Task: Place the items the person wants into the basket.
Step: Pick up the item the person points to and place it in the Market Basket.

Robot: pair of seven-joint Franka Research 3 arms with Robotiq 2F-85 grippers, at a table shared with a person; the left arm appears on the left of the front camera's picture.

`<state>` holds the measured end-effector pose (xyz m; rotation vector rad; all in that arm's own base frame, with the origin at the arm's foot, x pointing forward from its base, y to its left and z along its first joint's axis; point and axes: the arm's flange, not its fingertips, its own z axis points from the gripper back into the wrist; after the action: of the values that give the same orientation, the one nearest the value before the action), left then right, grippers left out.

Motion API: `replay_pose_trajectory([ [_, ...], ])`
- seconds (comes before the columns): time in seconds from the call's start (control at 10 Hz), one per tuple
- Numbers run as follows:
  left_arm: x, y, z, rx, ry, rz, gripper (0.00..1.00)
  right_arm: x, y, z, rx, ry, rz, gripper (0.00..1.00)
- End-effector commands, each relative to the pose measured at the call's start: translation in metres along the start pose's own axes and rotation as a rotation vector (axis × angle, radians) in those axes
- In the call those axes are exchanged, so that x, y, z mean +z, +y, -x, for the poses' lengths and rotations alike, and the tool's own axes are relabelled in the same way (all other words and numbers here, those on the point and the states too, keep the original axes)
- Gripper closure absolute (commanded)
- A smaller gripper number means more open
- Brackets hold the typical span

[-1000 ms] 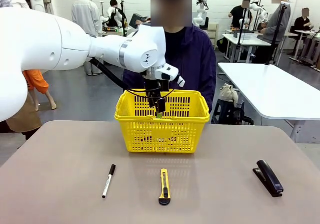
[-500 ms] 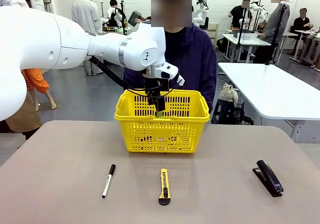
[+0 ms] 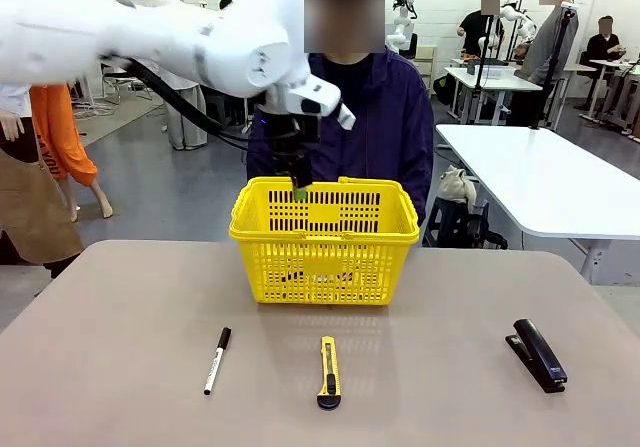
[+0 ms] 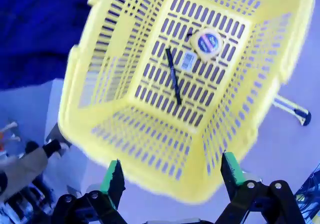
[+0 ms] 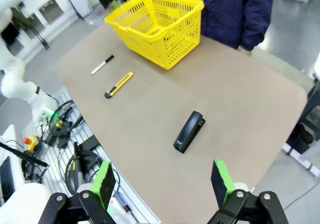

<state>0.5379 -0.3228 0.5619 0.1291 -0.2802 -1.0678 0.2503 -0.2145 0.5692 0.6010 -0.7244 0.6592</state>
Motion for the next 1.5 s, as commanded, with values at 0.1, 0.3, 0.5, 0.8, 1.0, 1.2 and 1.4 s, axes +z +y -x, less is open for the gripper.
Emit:
replay_pose_trajectory([
  [0.1, 0.028, -0.042, 0.116, 0.138, -0.086, -0.06, 0.0, 0.001, 0.0, -0.002, 0.011, -0.035, -0.015, 0.0],
  [0.3, 0.037, -0.04, 0.14, 0.17, -0.128, -0.082, 0.0, 0.001, 0.0, -0.002, 0.011, -0.035, -0.015, 0.0],
  [0.5, 0.033, -0.043, 0.159, 0.22, -0.139, -0.067, 0.0, 0.001, 0.0, -0.002, 0.011, -0.035, -0.015, 0.0],
  [0.8, 0.036, -0.036, 0.161, 0.217, -0.111, -0.064, 0.0, 0.001, 0.0, -0.002, 0.011, -0.035, -0.015, 0.0],
  [1.0, 0.036, -0.036, 0.161, 0.217, -0.111, -0.064, 0.0, 0.001, 0.0, -0.002, 0.011, -0.035, -0.015, 0.0],
  [1.2, 0.036, -0.036, 0.161, 0.217, -0.111, -0.064, 0.0, 0.001, 0.0, -0.002, 0.011, -0.035, -0.015, 0.0],
  [1.4, 0.036, -0.036, 0.161, 0.217, -0.111, -0.064, 0.0, 0.001, 0.0, -0.002, 0.011, -0.035, -0.015, 0.0],
])
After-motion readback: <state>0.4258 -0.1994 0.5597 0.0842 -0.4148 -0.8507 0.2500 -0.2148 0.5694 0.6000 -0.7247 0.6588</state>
